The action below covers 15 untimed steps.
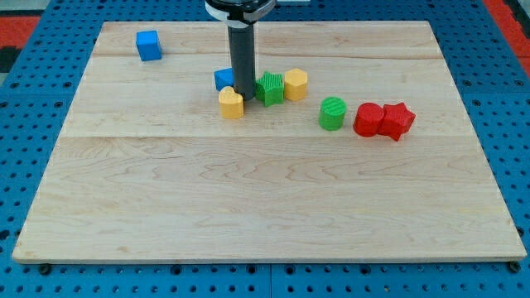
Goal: Move the green star to the top center of the board
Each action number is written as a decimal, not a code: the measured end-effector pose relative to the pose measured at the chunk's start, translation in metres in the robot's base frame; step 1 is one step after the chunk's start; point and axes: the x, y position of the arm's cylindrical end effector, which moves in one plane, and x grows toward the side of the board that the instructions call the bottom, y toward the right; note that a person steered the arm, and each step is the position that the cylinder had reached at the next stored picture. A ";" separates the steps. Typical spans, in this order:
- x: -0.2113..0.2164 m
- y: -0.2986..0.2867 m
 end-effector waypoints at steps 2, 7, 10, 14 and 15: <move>0.006 0.000; 0.010 0.026; 0.005 0.042; -0.047 0.060; -0.068 0.059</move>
